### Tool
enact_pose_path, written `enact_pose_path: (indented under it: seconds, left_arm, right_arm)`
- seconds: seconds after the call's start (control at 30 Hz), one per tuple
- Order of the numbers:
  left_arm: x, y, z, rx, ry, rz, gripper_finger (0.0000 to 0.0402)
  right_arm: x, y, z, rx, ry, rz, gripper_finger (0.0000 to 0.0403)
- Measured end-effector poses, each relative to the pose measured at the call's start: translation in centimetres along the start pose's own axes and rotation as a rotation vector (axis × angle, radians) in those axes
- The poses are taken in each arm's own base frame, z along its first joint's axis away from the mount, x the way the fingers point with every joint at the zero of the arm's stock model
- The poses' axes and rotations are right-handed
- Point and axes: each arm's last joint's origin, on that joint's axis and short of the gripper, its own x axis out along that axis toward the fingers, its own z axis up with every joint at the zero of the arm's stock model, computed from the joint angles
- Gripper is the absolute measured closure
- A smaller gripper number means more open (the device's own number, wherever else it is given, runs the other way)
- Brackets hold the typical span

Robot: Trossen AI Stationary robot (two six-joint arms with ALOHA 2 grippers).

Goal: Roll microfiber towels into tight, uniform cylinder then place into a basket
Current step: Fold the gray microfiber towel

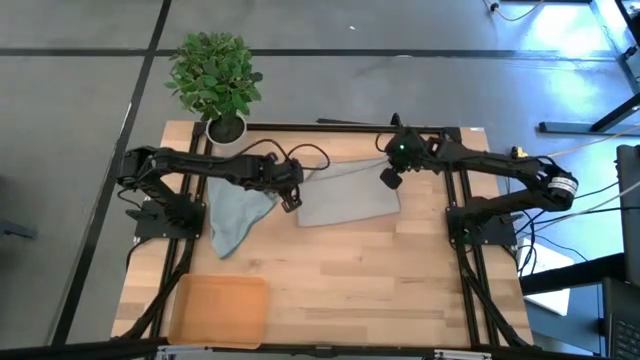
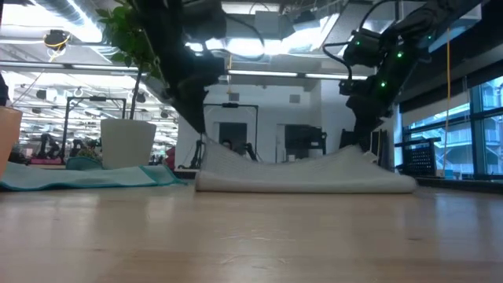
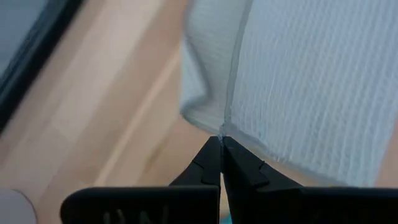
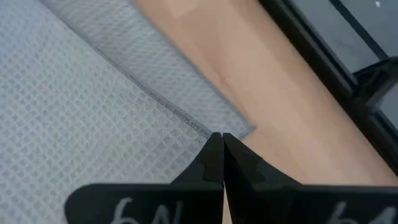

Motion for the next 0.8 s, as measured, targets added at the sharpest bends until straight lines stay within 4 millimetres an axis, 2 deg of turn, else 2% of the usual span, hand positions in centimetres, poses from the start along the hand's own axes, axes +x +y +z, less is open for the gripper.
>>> enact_pose_path:
  seconds: [0.5,0.8]
  left_arm:
    - [2.2,2.1,-0.6,-0.085,-0.053,0.075,0.0402]
    - [3.2,3.4,-0.3,-0.126,-0.050,0.102,0.0402]
  right_arm:
    - [3.6,-1.5,0.9,0.014,-0.036,-0.050,0.0403]
    - [4.5,-2.4,0.9,0.022,-0.026,-0.094,0.0403]
